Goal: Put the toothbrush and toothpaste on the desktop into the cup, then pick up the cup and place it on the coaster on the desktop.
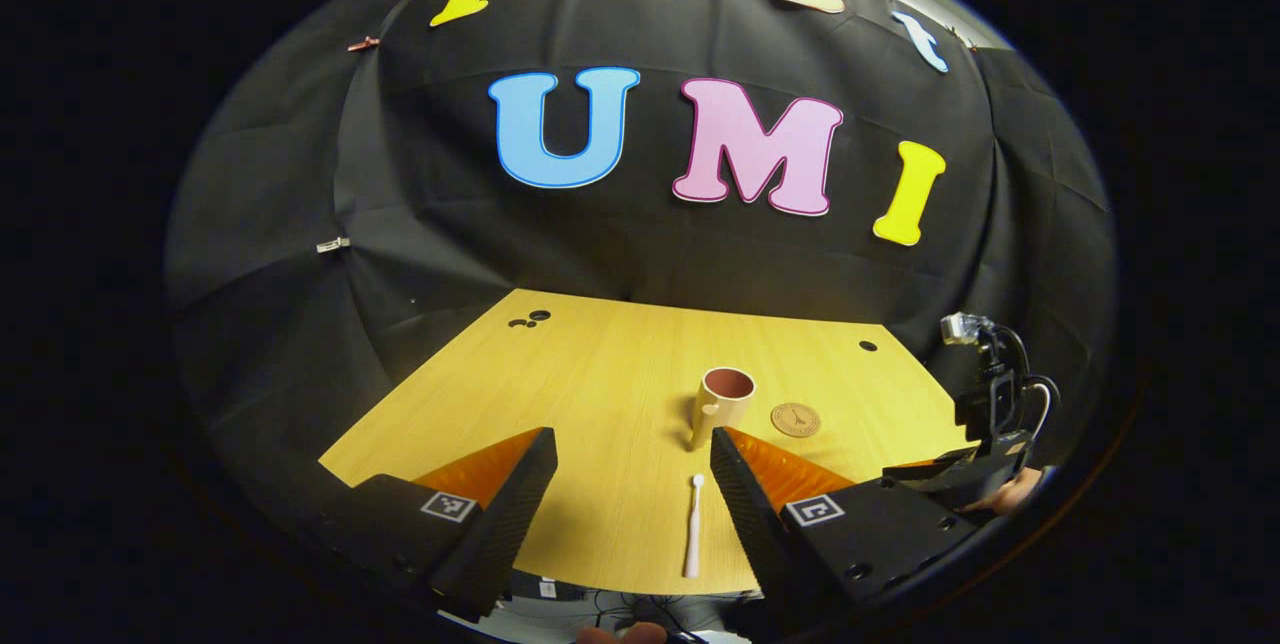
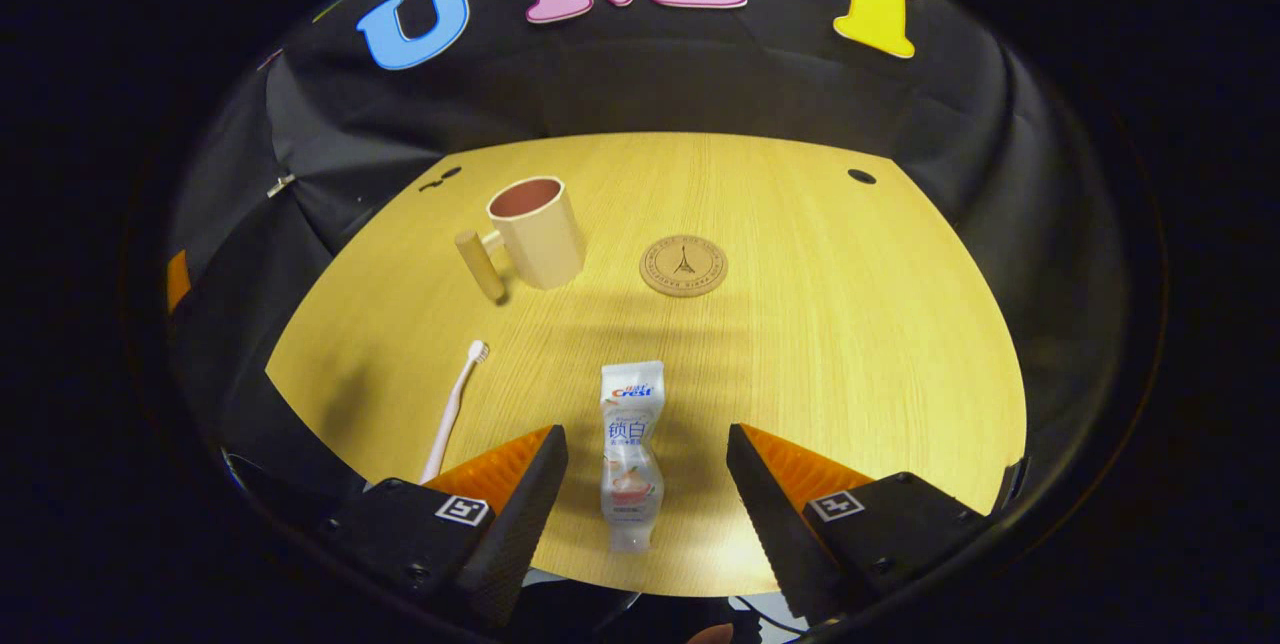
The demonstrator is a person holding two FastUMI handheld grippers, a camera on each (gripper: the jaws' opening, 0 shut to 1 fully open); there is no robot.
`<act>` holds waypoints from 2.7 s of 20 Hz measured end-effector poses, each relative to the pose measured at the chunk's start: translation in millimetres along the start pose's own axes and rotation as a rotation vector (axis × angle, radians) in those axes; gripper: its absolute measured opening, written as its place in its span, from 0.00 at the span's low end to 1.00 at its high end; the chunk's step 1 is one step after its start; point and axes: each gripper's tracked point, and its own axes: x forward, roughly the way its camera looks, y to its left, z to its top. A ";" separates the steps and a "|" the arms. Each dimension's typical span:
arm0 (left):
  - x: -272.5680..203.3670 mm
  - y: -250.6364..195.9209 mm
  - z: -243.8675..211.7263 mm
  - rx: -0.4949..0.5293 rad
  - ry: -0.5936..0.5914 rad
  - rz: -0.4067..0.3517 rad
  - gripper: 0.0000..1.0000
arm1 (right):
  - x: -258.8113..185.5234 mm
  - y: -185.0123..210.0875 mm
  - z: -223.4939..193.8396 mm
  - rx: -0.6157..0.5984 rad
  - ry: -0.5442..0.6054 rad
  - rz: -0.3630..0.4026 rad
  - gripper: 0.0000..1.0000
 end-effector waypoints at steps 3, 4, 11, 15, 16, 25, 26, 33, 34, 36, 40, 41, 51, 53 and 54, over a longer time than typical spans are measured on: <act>-3.1 15.5 -0.9 -0.005 0.007 0.016 0.96 | 18.5 3.4 -13.4 -0.034 0.050 -0.015 0.99; -4.0 20.1 -2.3 -0.008 0.008 0.022 0.96 | 24.5 5.4 -17.0 -0.041 0.064 -0.017 0.99; 0.0 46.5 -7.4 -0.006 0.030 0.036 0.96 | 50.3 8.2 -29.0 -0.054 0.147 -0.061 0.96; 9.1 52.5 -8.6 -0.012 0.040 0.031 0.96 | 57.1 5.3 -34.2 -0.026 0.189 -0.089 0.88; 12.5 53.3 -8.1 -0.012 0.042 0.028 0.96 | 59.0 5.4 -36.6 -0.018 0.202 -0.088 0.84; 43.6 40.6 -19.3 -0.017 0.099 0.007 0.96 | 59.6 0.9 -35.8 -0.028 0.229 -0.045 0.50; 45.9 36.8 -22.0 -0.007 0.106 0.006 0.96 | 59.6 0.3 -36.1 -0.031 0.224 -0.040 0.36; 72.8 2.1 -42.4 0.043 0.170 -0.012 0.96 | 50.0 -8.2 -33.8 0.041 0.204 0.049 0.27; 78.4 -4.9 -48.4 0.051 0.180 -0.018 0.96 | 46.8 -9.1 -32.4 0.053 0.199 0.066 0.27; 86.6 -19.4 -59.5 0.062 0.209 -0.034 0.96 | 38.4 -10.9 -27.8 0.062 0.185 0.096 0.27; 109.1 -44.3 -83.7 0.085 0.265 -0.059 0.96 | 15.0 -15.1 -10.7 0.084 0.138 0.156 0.27; 115.2 -50.0 -88.7 0.092 0.281 -0.061 0.96 | 9.9 -18.4 -7.1 0.088 0.129 0.163 0.27; 158.4 -72.5 -162.4 0.134 0.469 -0.019 0.95 | -13.7 -57.0 4.4 0.090 0.096 0.174 0.27; 161.3 -74.1 -174.8 0.161 0.507 -0.015 0.95 | -14.6 -62.5 5.3 0.092 0.098 0.179 0.27; 162.9 -75.6 -178.9 0.173 0.524 -0.016 0.95 | -14.0 -64.9 6.3 0.093 0.099 0.179 0.27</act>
